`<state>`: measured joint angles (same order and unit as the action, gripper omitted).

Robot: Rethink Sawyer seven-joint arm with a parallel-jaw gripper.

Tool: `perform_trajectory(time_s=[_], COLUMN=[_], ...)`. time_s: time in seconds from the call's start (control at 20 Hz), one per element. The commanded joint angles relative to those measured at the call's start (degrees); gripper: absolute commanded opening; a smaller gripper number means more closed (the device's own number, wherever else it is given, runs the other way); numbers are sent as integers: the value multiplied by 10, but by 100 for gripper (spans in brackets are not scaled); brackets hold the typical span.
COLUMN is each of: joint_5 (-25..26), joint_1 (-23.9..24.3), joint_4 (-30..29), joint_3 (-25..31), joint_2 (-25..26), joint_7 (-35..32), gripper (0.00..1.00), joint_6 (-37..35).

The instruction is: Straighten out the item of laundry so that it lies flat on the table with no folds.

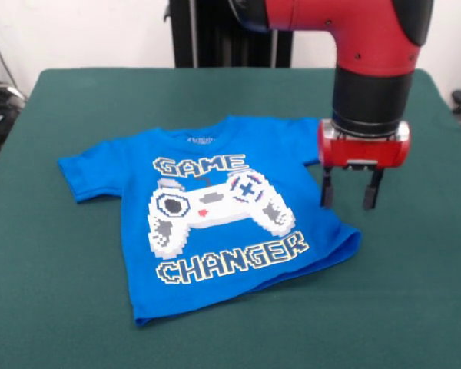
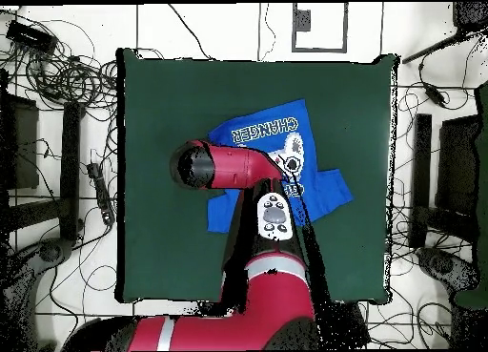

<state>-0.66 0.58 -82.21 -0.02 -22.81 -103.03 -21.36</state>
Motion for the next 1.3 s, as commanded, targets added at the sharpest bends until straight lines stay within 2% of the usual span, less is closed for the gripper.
perform_trajectory(time_s=[0.05, 0.7, 1.3], joint_5=[-34, -26, -14], joint_1=[-13, -21, -17], joint_4=[38, 104, 78], joint_3=[35, 22, 21], joint_2=[-9, 46, 50], joint_7=[-81, -93, -94], gripper=[100, 100, 100], joint_6=[-89, -81, -50])
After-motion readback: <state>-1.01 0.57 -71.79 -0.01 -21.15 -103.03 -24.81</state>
